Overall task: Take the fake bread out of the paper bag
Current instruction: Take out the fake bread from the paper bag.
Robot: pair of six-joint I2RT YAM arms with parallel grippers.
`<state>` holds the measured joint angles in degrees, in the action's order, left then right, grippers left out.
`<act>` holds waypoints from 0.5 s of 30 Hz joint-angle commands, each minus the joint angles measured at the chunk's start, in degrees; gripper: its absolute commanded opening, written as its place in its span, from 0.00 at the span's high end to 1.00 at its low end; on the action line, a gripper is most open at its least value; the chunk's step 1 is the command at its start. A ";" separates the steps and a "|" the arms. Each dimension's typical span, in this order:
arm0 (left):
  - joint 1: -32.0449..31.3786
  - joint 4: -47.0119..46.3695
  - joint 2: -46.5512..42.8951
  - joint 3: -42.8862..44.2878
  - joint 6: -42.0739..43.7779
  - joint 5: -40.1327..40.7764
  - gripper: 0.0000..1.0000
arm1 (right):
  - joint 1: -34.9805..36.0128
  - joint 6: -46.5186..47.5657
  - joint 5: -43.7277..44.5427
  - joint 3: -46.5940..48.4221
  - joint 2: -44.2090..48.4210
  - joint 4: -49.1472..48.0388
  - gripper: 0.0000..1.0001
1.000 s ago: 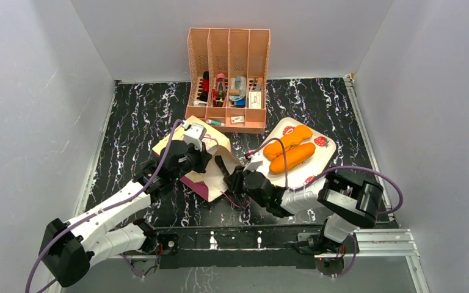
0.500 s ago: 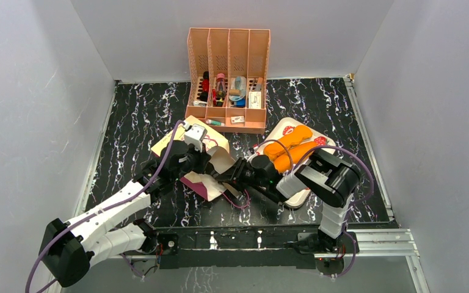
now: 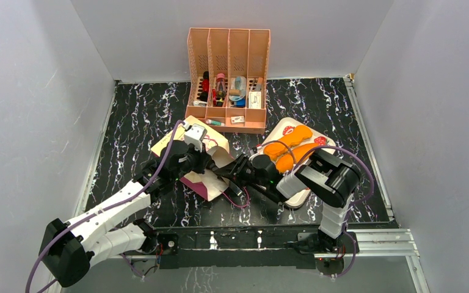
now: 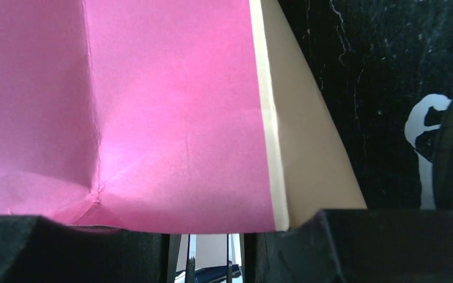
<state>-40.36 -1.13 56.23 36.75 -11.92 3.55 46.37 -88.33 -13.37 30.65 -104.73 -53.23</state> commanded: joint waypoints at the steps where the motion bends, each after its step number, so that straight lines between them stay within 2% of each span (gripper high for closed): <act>1: 0.02 -1.14 -0.80 1.01 -0.18 -1.68 1.00 | -0.27 -2.11 3.02 1.28 0.94 -2.77 0.67; 15: 0.02 -1.31 -0.50 1.02 -0.65 -3.12 1.00 | -0.23 -1.57 4.44 6.99 -3.12 1.72 0.66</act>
<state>-40.23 -1.21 56.53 36.75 -11.99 3.38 46.37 -88.88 -10.24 34.57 -106.78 -50.74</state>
